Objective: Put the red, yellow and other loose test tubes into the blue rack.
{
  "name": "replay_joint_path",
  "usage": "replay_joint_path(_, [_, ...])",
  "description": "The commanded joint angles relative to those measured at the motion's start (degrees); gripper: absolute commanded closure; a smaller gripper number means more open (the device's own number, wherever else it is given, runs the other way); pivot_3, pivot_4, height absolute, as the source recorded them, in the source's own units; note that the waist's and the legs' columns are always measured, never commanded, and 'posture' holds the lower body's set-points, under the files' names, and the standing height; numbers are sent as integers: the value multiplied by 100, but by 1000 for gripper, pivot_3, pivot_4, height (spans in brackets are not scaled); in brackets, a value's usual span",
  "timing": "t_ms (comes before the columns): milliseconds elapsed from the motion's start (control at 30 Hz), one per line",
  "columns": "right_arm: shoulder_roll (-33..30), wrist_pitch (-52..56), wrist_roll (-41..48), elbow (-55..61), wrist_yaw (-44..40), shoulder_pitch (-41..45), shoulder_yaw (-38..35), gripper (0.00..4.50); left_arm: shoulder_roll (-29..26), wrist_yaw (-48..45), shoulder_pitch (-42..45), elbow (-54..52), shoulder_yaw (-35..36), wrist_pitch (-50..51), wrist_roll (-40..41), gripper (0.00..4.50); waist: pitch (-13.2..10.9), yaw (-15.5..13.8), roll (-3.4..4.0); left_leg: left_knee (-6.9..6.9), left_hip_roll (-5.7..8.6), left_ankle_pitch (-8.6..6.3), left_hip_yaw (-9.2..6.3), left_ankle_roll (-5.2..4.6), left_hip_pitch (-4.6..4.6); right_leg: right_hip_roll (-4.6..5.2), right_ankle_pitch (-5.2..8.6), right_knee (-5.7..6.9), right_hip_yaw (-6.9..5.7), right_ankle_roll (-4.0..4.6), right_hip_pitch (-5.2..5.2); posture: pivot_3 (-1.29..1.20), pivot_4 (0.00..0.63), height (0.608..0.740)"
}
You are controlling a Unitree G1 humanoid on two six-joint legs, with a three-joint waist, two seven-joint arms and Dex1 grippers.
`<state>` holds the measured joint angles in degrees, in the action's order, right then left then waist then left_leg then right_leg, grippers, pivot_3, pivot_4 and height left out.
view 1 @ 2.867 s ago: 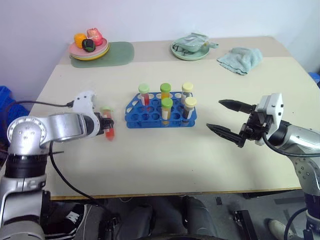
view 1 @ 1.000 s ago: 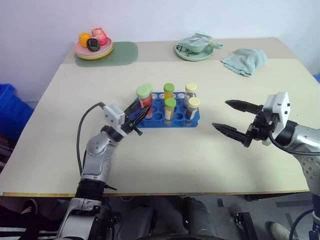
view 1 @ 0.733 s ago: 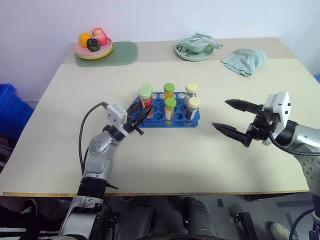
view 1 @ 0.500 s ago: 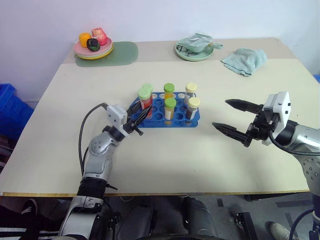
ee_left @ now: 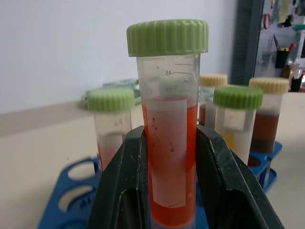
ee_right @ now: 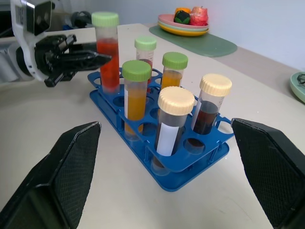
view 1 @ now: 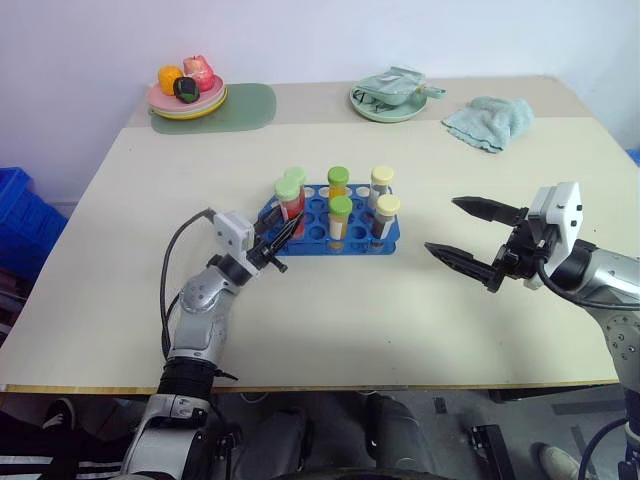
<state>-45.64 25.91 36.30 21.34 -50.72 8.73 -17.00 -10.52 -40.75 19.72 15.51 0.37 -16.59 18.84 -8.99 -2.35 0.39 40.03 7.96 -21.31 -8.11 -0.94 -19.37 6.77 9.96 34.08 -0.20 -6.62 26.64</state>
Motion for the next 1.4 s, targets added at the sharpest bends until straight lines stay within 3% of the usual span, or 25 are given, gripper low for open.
replay_joint_path(33, [-51,-106,40,226,19,34,-196,0,35,-7,-35,-206,-26,-20,-5,3632,0,-3,0,0,0,0,0,0,0,0,0,0,0,0,0,0,150,740])
replay_joint_path(200, [-56,-126,33,217,6,24,-209,0,47,57,-42,-204,62,22,50,3632,0,-1,0,0,0,0,0,0,0,0,0,0,0,0,0,0,150,740])
replay_joint_path(267, [-55,-133,29,204,2,42,-196,0,51,-3,-53,-243,121,87,199,2655,0,0,0,0,0,0,0,0,0,0,0,0,0,0,0,0,150,740])
replay_joint_path(300, [-55,-137,28,195,-1,56,-187,0,46,-24,-54,-254,143,90,229,2387,0,2,0,0,0,0,0,0,0,0,0,0,0,0,0,0,150,740])
replay_joint_path(433, [-60,-174,16,150,-45,71,-163,0,7,2,-60,-340,166,13,150,359,0,-1,0,0,0,0,0,0,0,0,0,0,0,0,0,0,150,740])
replay_joint_path(467, [-54,-183,9,135,-48,82,-150,0,-3,3,-76,-402,174,17,159,68,0,0,0,0,0,0,0,0,0,0,0,0,0,0,0,0,150,740])
replay_joint_path(733, [11,-253,-2,75,-73,67,-91,0,-378,135,-525,-1325,411,204,257,68,0,6,0,-2,-1,0,0,0,0,-1,0,0,0,0,1,0,150,740])
replay_joint_path(867, [64,-295,-11,35,-137,-19,-38,0,-870,138,-899,-2090,816,953,885,68,0,9,1,-4,-3,0,0,0,0,-3,0,1,1,0,4,0,150,740])
replay_joint_path(1133, [95,-376,-8,-212,-331,49,49,0,-2619,-805,-1481,-2938,1876,3398,3050,68,-1,12,1,-6,-2,-2,-1,-3,1,-4,1,2,1,0,4,0,150,740])
replay_joint_path(1233, [38,-374,37,-175,-481,-118,-47,0,-3361,-1531,-1569,-2756,2293,3919,3422,68,-1,10,0,-6,-3,-2,-3,-3,0,-6,1,3,0,1,4,0,150,740])
replay_joint_path(1400, [-135,-225,177,-51,-668,-361,-236,0,-4113,-2543,-1665,-2113,2673,4277,3445,68,-3,20,5,-12,-2,-3,0,-5,3,-7,1,2,0,2,4,0,150,740])
